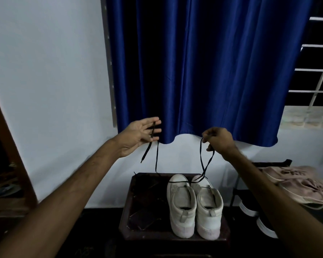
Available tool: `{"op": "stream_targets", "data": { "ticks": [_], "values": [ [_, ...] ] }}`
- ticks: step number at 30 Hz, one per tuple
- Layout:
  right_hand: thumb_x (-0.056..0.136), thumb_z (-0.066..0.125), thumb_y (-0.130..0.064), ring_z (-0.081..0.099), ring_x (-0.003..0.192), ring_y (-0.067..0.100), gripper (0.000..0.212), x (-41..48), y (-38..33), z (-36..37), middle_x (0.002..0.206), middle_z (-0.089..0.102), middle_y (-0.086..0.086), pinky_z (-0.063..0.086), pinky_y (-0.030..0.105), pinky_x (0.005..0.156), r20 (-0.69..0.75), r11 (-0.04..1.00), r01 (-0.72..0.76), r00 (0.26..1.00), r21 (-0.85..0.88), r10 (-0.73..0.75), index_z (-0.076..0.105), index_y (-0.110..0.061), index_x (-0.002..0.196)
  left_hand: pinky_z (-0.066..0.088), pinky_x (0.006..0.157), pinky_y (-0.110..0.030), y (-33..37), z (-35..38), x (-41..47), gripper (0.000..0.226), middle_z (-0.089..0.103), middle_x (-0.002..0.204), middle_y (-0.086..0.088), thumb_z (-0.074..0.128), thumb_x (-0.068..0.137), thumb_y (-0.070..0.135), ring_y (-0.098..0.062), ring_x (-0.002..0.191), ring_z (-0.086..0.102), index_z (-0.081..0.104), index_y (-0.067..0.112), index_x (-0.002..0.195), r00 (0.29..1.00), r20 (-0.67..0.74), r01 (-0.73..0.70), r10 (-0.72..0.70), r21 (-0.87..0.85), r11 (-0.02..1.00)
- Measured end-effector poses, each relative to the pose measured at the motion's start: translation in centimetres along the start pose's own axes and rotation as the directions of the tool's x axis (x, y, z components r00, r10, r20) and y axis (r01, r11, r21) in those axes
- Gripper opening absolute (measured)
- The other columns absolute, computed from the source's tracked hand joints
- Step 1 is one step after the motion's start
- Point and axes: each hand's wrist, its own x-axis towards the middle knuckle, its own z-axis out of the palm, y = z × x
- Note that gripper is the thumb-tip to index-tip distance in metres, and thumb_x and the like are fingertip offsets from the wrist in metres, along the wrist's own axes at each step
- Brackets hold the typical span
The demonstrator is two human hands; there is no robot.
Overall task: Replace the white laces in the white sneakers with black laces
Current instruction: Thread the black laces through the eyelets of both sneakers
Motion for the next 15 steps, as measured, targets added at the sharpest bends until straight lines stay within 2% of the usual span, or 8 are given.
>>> {"op": "stream_targets", "data": {
  "ticks": [2, 4, 6, 8, 10, 13, 15],
  "values": [
    [0.092, 0.061, -0.006, 0.056, 0.049, 0.014, 0.007, -0.1, 0.2, -0.2, 0.081, 0.071, 0.008, 0.049, 0.02, 0.044, 0.009, 0.999, 0.013, 1.0, -0.05, -0.013, 0.068, -0.008, 0.092, 0.05, 0.099, -0.033, 0.1, 0.6, 0.4, 0.08, 0.047, 0.145, 0.001, 0.038, 0.079, -0.033, -0.02, 0.131, 0.05, 0.041, 0.013, 0.145, 0.999, -0.019, -0.03, 0.029, -0.087, 0.996],
    [0.092, 0.06, -0.006, 0.059, 0.05, 0.015, 0.009, -0.3, 0.7, -0.1, 0.081, 0.071, 0.006, 0.052, 0.023, 0.046, 0.067, 0.979, 0.057, 0.997, -0.193, -0.045, 0.068, -0.01, 0.091, 0.05, 0.099, -0.031, 0.0, 1.7, 0.4, 0.08, 0.045, 0.146, -0.001, 0.036, 0.078, -0.034, -0.021, 0.131, 0.049, 0.04, 0.01, 0.145, 0.998, -0.052, -0.042, 0.037, -0.103, 0.994],
    [0.09, 0.062, -0.01, 0.066, 0.063, 0.02, 0.008, -0.7, 1.6, 0.7, 0.087, 0.073, 0.006, 0.059, 0.033, 0.061, 0.179, 0.911, 0.118, 0.983, -0.396, -0.049, 0.069, -0.013, 0.092, 0.052, 0.096, -0.029, -0.8, 3.0, 0.4, 0.073, 0.048, 0.144, -0.005, 0.042, 0.081, -0.032, -0.019, 0.126, 0.053, 0.043, 0.006, 0.143, 0.994, -0.104, -0.047, 0.037, -0.088, 0.995],
    [0.088, 0.065, -0.013, 0.067, 0.075, 0.021, 0.012, -1.6, 2.4, 1.9, 0.095, 0.073, 0.004, 0.056, 0.034, 0.075, 0.242, 0.837, 0.171, 0.969, -0.52, -0.048, 0.07, -0.017, 0.098, 0.055, 0.09, -0.026, -1.9, 4.4, 0.4, 0.066, 0.051, 0.141, -0.005, 0.05, 0.083, -0.027, -0.015, 0.117, 0.059, 0.047, 0.006, 0.14, 0.989, -0.141, -0.044, 0.032, -0.083, 0.996],
    [0.087, 0.065, -0.011, 0.066, 0.08, 0.019, 0.018, -2.7, 2.5, 3.1, 0.098, 0.072, 0.0, 0.054, 0.033, 0.079, 0.23, 0.856, 0.218, 0.966, -0.468, -0.12, 0.07, -0.02, 0.102, 0.056, 0.083, -0.022, -3.1, 5.3, 0.7, 0.061, 0.054, 0.138, -0.005, 0.057, 0.083, -0.021, -0.011, 0.11, 0.064, 0.05, 0.007, 0.138, 0.988, -0.154, -0.031, 0.018, -0.085, 0.996],
    [0.085, 0.069, -0.004, 0.065, 0.077, 0.012, 0.031, -4.4, 1.6, 4.3, 0.097, 0.07, -0.006, 0.05, 0.023, 0.076, 0.26, 0.91, 0.377, 0.908, -0.172, -0.327, 0.069, -0.023, 0.109, 0.056, 0.087, -0.026, -4.6, 6.2, 1.4, 0.055, 0.057, 0.135, -0.008, 0.06, 0.084, -0.017, -0.016, 0.106, 0.067, 0.052, 0.004, 0.134, 0.977, -0.212, -0.004, -0.028, -0.148, 0.989],
    [0.084, 0.07, -0.003, 0.065, 0.075, 0.008, 0.045, -5.1, 1.1, 4.6, 0.097, 0.07, -0.006, 0.047, 0.013, 0.072, 0.322, 0.901, 0.433, 0.855, -0.011, -0.406, 0.065, -0.025, 0.123, 0.055, 0.09, -0.027, -5.3, 6.6, 2.0, 0.052, 0.058, 0.134, -0.011, 0.059, 0.084, -0.017, -0.017, 0.106, 0.067, 0.053, 0.002, 0.133, 0.965, -0.252, 0.011, -0.069, -0.223, 0.975]
  ]
}}
